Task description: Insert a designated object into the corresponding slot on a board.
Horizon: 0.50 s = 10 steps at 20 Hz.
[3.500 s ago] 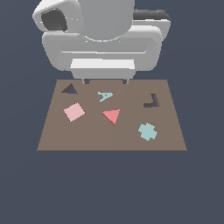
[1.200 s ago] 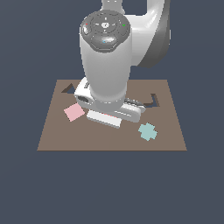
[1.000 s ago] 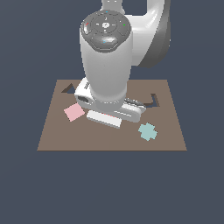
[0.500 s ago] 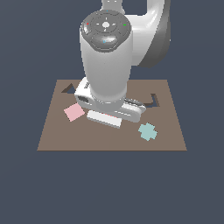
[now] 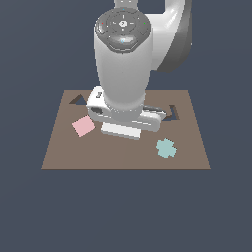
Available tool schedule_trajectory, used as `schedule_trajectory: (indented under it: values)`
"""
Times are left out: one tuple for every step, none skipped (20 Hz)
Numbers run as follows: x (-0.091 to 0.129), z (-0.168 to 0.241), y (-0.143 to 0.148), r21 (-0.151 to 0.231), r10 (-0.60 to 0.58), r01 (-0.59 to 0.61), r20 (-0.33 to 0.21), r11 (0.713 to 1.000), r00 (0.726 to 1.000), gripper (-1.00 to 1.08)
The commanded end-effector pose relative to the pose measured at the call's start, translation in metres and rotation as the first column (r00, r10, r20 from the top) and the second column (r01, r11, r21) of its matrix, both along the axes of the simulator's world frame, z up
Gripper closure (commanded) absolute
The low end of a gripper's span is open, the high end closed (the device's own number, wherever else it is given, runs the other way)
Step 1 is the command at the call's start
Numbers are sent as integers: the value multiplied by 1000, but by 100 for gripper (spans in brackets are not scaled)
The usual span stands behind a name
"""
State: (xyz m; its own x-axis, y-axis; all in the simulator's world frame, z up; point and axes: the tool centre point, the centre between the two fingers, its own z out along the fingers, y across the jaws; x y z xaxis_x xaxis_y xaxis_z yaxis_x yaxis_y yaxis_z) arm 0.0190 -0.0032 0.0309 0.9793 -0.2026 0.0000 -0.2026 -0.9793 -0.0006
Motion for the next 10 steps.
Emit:
schedule_trajectory:
  values:
    - [-4, 0, 2, 0, 50, -50, 0, 999, 999, 108]
    - [-7, 0, 3, 0, 73, -73, 0, 997, 997, 108]
    - [-9, 1, 4, 0, 98, -98, 0, 995, 995, 108]
    - [-12, 1, 5, 0, 124, -124, 0, 992, 992, 108]
    - [-14, 1, 6, 0, 152, -152, 0, 988, 988, 108]
    - [-17, 1, 6, 0, 181, -181, 0, 983, 983, 108]
    - [-20, 1, 7, 0, 211, -211, 0, 977, 977, 108]
    - [-23, 1, 8, 0, 243, -243, 1, 970, 970, 108]
    - [-27, 1, 9, 0, 276, -276, 1, 961, 961, 108]
    - [-30, 1, 9, 0, 309, -309, 1, 951, 951, 108]
